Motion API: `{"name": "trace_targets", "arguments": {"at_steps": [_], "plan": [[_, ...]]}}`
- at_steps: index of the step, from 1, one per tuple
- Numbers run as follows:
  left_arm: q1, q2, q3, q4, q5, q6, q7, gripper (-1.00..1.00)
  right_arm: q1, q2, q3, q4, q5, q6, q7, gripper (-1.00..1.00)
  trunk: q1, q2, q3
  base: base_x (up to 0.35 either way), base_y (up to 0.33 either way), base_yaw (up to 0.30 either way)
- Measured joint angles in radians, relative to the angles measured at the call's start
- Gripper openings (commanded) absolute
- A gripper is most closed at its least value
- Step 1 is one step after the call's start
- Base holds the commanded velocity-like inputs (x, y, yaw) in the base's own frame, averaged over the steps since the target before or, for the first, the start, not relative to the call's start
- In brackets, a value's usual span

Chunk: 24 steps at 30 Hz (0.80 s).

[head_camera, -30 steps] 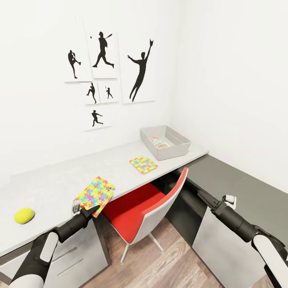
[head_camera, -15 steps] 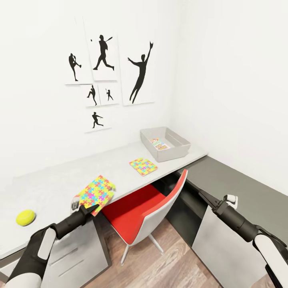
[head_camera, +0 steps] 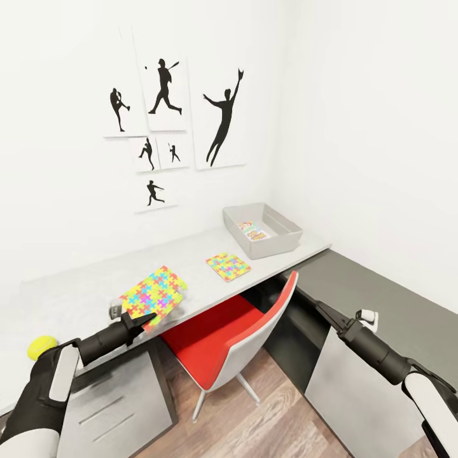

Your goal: Put all the toys in the child's room - the three board games (two on the bed and one on the table), the two jigsaw puzzles on the table, and the tennis ball on the table - inside the toy box on the table in the child's room.

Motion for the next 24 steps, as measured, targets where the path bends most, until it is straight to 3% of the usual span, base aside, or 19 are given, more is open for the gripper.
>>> {"name": "trace_targets", "arguments": {"at_steps": [7, 10, 12, 15, 19, 24], "plan": [[0.000, 0.005, -0.003, -0.028, -0.002, 0.008, -0.003, -1.00, 0.000, -0.011, 0.000, -0.002, 0.001, 0.016, -0.004, 1.00, -0.027, 0.049, 0.022, 0.000, 0.000, 0.000], [-0.001, 0.032, -0.024, -0.030, 0.000, 0.008, -0.006, -1.00, 0.000, -0.013, -0.001, -0.003, 0.003, 0.042, -0.004, 1.00, -0.038, 0.070, 0.031, 0.000, 0.000, 0.000], [-0.002, 0.084, -0.097, -0.027, 0.014, 0.008, -0.038, -1.00, 0.000, -0.015, -0.004, -0.009, 0.004, 0.061, -0.003, 1.00, -0.046, 0.084, 0.038, 0.000, 0.000, 0.000], [-0.010, 0.141, -0.189, -0.017, 0.026, 0.008, -0.140, -1.00, 0.000, -0.015, -0.009, -0.014, 0.006, 0.066, 0.006, 1.00, -0.058, 0.105, 0.047, 0.000, 0.000, 0.000], [-0.029, 0.167, -0.248, 0.006, 0.022, 0.007, -0.248, -1.00, 0.000, -0.015, -0.016, -0.013, 0.010, 0.060, 0.062, 1.00, -0.073, 0.133, 0.060, 0.000, 0.000, 0.000], [-0.035, 0.171, -0.261, 0.015, 0.017, 0.007, -0.272, -1.00, 0.000, -0.014, -0.048, -0.006, 0.012, 0.059, 0.090, 1.00, -0.092, 0.168, 0.075, 0.000, 0.000, 0.000]]}}
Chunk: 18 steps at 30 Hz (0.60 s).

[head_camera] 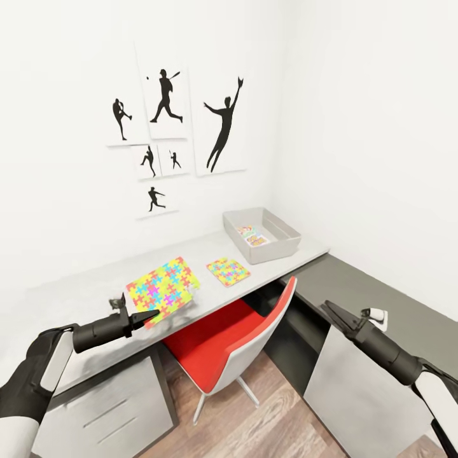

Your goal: Put all the toys in the child's room - the three board games (two on the bed and one on the table), the two jigsaw puzzles on the table, and the tennis ball on the table - inside the toy box on the table in the child's room.

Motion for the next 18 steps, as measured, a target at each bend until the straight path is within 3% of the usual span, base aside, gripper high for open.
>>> {"name": "trace_targets", "arguments": {"at_steps": [18], "plan": [[-0.001, -0.002, -0.022, 0.001, -0.005, 0.000, -0.003, -1.00, 0.000, 0.004, -0.006, 0.003, 0.001, -0.002, 0.003, 1.00, -0.069, 0.126, 0.056, 0.000, 0.000, 0.000]]}}
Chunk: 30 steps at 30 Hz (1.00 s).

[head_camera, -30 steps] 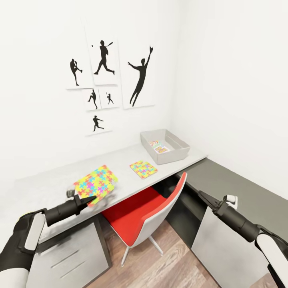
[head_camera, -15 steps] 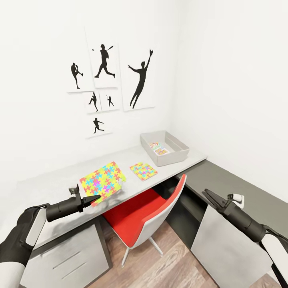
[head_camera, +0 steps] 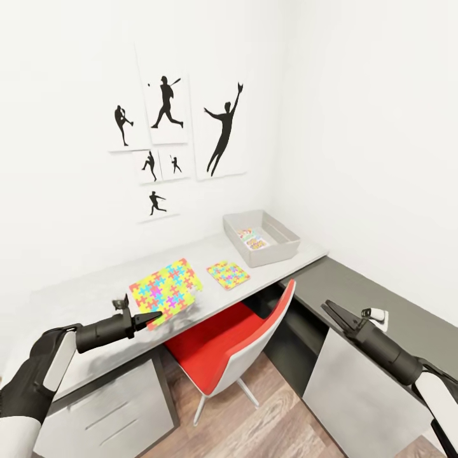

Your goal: Put all the toys in the child's room - the three board games (two on the bed and one on the table), the two jigsaw puzzles on the table, and the tennis ball on the table - inside the toy box on the table in the child's room.

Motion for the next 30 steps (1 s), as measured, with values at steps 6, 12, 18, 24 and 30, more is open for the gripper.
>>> {"name": "trace_targets", "arguments": {"at_steps": [6, 12, 18, 24, 30], "plan": [[0.000, -0.002, -0.009, 0.000, 0.000, 0.000, 0.000, -1.00, 0.000, -0.001, -0.001, 0.000, 0.000, 0.000, 0.001, 1.00, -0.023, 0.042, 0.019, 0.000, 0.000, -0.029], [0.000, 0.000, -0.010, 0.000, 0.000, 0.000, 0.000, -1.00, 0.000, 0.002, -0.001, 0.000, 0.000, 0.000, 0.002, 1.00, -0.046, 0.084, 0.044, 0.000, 0.000, -0.167], [0.000, 0.001, -0.008, -0.001, 0.000, 0.000, 0.000, -1.00, 0.000, -0.002, -0.001, 0.000, 0.000, 0.000, 0.002, 1.00, -0.069, 0.126, 0.066, 0.000, 0.000, -0.048], [0.000, 0.001, -0.008, -0.001, 0.000, 0.000, 0.000, -1.00, 0.000, -0.002, -0.002, 0.000, 0.000, 0.000, 0.003, 1.00, -0.092, 0.168, 0.085, 0.000, 0.000, -0.001], [0.000, 0.001, -0.008, 0.000, -0.001, 0.000, 0.000, -1.00, 0.000, -0.002, -0.002, 0.000, 0.000, 0.000, 0.003, 1.00, -0.115, 0.210, 0.106, 0.000, 0.000, -0.090]]}}
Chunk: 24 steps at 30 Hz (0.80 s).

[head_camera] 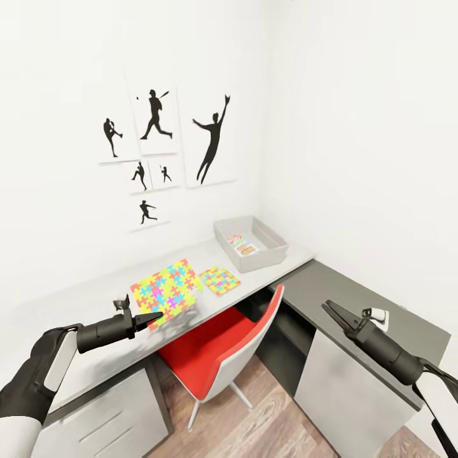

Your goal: Put all the toys in the child's room - the three board games (two on the bed and one on the table), the two jigsaw puzzles on the table, and the tennis ball on the table - inside the toy box on the table in the child's room.

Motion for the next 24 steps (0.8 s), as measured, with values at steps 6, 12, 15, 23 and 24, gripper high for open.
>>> {"name": "trace_targets", "arguments": {"at_steps": [6, 12, 15, 23, 24], "plan": [[0.000, -0.001, 0.000, 0.000, 0.000, 0.000, 0.000, -1.00, 0.000, 0.000, 0.000, 0.001, 0.000, 0.000, 0.000, 1.00, -0.023, 0.042, 0.025, 0.000, 0.000, -0.195], [0.000, 0.000, 0.000, 0.000, 0.000, 0.000, 0.000, -1.00, 0.000, 0.002, 0.001, 0.001, 0.000, 0.000, 0.001, 1.00, -0.046, 0.084, 0.052, 0.000, 0.000, -0.205], [0.000, 0.000, -0.001, -0.001, 0.000, 0.000, 0.000, -1.00, 0.000, 0.003, 0.001, 0.001, 0.000, 0.000, 0.004, 1.00, -0.058, 0.105, 0.065, 0.000, 0.000, -0.180], [0.000, 0.002, 0.000, -0.001, 0.004, 0.000, -0.001, -1.00, 0.000, 0.007, 0.001, 0.000, 0.000, -0.007, 0.017, 1.00, -0.088, 0.161, 0.102, 0.000, 0.000, -0.105], [0.000, 0.002, 0.000, -0.001, 0.005, 0.000, -0.001, -1.00, 0.000, 0.007, 0.001, 0.000, 0.000, -0.014, 0.018, 1.00, -0.092, 0.168, 0.107, 0.000, 0.000, -0.075]]}}
